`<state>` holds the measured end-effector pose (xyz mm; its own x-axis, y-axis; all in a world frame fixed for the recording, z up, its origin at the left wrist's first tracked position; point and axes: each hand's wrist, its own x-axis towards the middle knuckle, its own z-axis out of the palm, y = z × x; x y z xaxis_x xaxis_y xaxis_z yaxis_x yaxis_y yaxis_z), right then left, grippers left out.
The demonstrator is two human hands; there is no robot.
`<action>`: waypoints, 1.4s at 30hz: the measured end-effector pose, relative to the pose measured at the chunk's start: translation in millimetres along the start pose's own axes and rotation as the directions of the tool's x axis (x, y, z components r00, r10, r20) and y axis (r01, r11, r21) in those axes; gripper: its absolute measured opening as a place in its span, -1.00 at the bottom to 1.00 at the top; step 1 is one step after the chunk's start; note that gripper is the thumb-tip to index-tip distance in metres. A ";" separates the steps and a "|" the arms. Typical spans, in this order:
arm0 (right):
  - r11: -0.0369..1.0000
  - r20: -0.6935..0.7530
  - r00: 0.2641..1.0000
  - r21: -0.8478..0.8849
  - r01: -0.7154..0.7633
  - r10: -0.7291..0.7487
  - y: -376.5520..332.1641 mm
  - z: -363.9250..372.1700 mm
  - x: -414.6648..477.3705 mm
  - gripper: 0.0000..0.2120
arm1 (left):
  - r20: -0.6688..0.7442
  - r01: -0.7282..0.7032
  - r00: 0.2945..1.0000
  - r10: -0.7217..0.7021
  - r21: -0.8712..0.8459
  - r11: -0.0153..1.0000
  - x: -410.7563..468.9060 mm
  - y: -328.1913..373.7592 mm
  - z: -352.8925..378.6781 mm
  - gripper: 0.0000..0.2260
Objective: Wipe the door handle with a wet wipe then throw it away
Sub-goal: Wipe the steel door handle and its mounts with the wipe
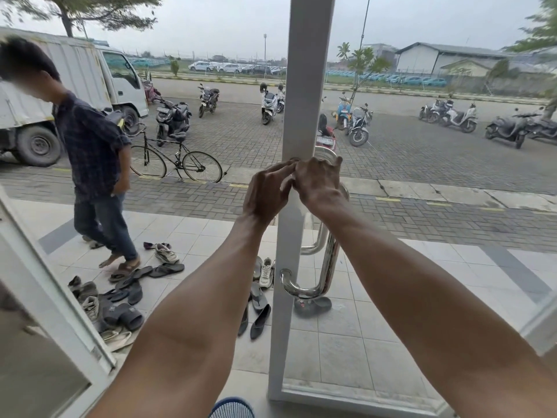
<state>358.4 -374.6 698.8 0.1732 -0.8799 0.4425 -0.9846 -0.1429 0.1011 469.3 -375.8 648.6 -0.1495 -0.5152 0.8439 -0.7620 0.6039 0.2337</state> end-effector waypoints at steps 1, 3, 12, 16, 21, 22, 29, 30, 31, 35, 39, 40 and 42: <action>1.000 -0.011 1.000 0.005 -0.003 0.003 -1.0 1.8 0.4 -0.96 | 0.007 -0.003 1.000 0.003 0.004 1.000 -0.6 0.4 -1.0 -0.67; 1.000 -0.031 0.999 0.009 0.016 -0.016 1.9 4.4 -1.2 -0.94 | 0.015 -0.004 1.000 0.003 0.014 1.000 -0.9 1.3 -2.5 -0.67; 0.993 -0.152 0.986 0.089 0.079 -0.065 33.9 13.2 -20.8 -0.80 | -0.022 -0.005 1.000 0.006 0.056 0.998 0.0 7.9 4.0 -0.73; 0.995 -0.088 0.995 0.083 0.045 -0.038 29.7 10.3 -13.9 -0.80 | -0.002 -0.013 1.000 0.013 0.071 0.997 -0.6 9.6 8.6 -0.72; 0.995 -0.130 0.990 0.071 0.064 -0.055 24.7 11.0 -12.2 -0.84 | 0.002 -0.005 1.000 0.005 0.068 0.998 -1.0 13.1 9.8 -0.68; 0.995 -0.144 0.988 0.072 0.072 -0.061 26.4 12.5 -13.1 -0.86 | -0.003 -0.003 1.000 0.003 0.068 0.998 -1.5 14.4 10.2 -0.68; 0.973 -0.231 0.973 0.221 0.073 -0.021 47.6 25.6 -24.1 -0.84 | -0.033 -0.034 0.999 0.036 0.049 0.998 -2.2 17.3 11.2 -0.74; 0.967 -0.241 0.970 0.242 0.079 -0.018 49.8 27.5 -25.5 -0.86 | -0.040 -0.038 0.998 0.040 0.043 0.998 -2.6 18.0 11.5 -0.74; 0.962 -0.246 0.969 0.262 0.079 -0.013 51.5 28.5 -26.6 -0.88 | -0.041 -0.036 0.998 0.038 0.039 0.999 -3.1 18.7 12.2 -0.74; 0.947 -0.196 0.980 0.319 0.042 0.023 47.2 22.9 -25.8 -0.92 | 0.041 -0.025 0.999 0.023 0.059 0.998 -6.7 21.9 15.0 -0.57; 0.944 -0.250 0.968 0.316 0.094 -0.013 40.2 21.6 -26.5 -0.86 | 0.136 -0.021 0.991 0.009 0.089 0.996 -9.1 21.3 15.1 -0.47; 0.940 -0.276 0.961 0.316 0.124 -0.034 40.9 24.3 -27.8 -0.84 | 0.143 -0.023 0.990 0.009 0.096 0.995 -9.2 21.2 14.8 -0.48; 0.929 -0.313 0.947 0.324 0.180 -0.074 45.6 30.0 -30.6 -0.83 | 0.145 -0.023 0.989 0.006 0.109 0.994 -8.5 20.7 13.8 -0.50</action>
<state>307.4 -367.8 663.1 0.2446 -0.6806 0.6906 -0.8916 -0.4378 -0.1157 446.1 -367.3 639.6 -0.2444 -0.5943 0.7662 -0.8228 0.5452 0.1604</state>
